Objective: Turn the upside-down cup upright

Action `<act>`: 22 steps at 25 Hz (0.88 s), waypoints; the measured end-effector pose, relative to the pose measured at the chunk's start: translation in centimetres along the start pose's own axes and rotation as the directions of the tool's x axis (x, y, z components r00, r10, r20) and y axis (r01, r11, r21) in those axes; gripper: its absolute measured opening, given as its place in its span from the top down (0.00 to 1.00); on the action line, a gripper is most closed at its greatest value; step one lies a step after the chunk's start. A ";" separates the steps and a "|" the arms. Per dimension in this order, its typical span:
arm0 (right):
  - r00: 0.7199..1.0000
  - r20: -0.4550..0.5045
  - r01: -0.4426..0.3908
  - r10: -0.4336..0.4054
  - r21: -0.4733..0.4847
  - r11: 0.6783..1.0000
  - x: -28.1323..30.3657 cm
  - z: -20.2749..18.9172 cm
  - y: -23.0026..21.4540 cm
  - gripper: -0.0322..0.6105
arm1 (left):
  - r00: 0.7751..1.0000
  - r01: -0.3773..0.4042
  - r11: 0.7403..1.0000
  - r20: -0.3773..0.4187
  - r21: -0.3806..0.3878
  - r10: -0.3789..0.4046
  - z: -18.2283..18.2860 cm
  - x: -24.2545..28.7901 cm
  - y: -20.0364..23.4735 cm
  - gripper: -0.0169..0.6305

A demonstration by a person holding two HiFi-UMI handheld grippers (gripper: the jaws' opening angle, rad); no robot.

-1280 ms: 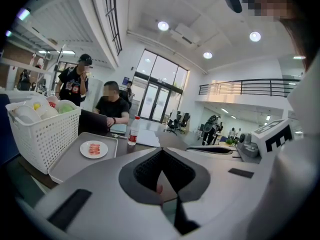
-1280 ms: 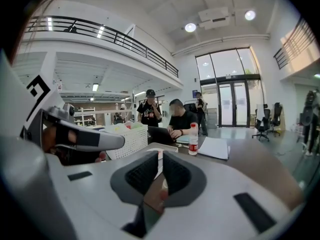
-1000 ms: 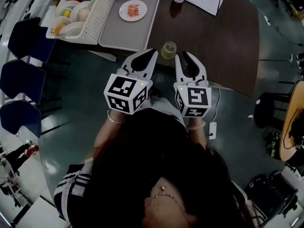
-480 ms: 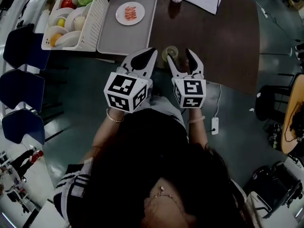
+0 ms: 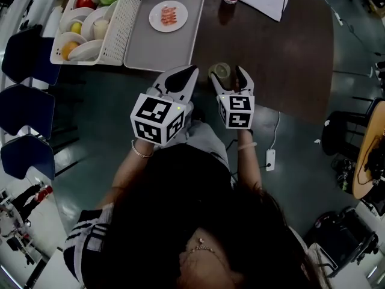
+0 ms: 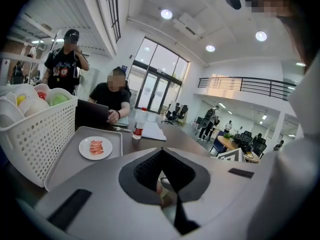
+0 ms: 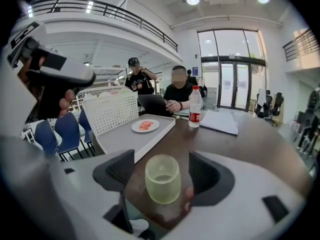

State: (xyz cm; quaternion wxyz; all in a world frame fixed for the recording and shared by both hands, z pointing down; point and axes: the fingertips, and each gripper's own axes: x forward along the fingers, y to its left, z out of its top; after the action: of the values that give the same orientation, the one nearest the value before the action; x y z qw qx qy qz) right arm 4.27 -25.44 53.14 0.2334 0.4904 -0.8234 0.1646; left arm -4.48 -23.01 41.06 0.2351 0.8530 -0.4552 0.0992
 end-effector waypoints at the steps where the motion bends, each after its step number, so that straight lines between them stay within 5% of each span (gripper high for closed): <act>1: 1.000 -0.015 -0.001 0.001 -0.003 1.000 0.4 -0.4 0.0 0.44 | 1.000 -0.001 1.000 -0.005 -0.003 0.001 -0.1 0.0 0.1 0.97; 11: 0.989 -0.146 0.007 -0.009 -0.010 1.000 3.4 -4.5 -0.5 0.44 | 0.998 -0.012 1.000 -0.055 -0.013 0.011 -1.3 0.6 1.1 0.97; 22: 0.983 -0.185 0.014 -0.011 0.012 1.000 4.5 -5.2 -0.4 0.44 | 0.997 -0.030 0.999 -0.069 -0.013 0.029 -1.4 0.6 2.1 0.97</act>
State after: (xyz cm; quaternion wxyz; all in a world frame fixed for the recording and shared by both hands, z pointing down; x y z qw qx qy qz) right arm 3.98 -26.32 60.00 0.3066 0.4797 -0.7939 0.2136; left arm -5.76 -23.76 43.16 0.2552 0.8406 -0.4601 0.1288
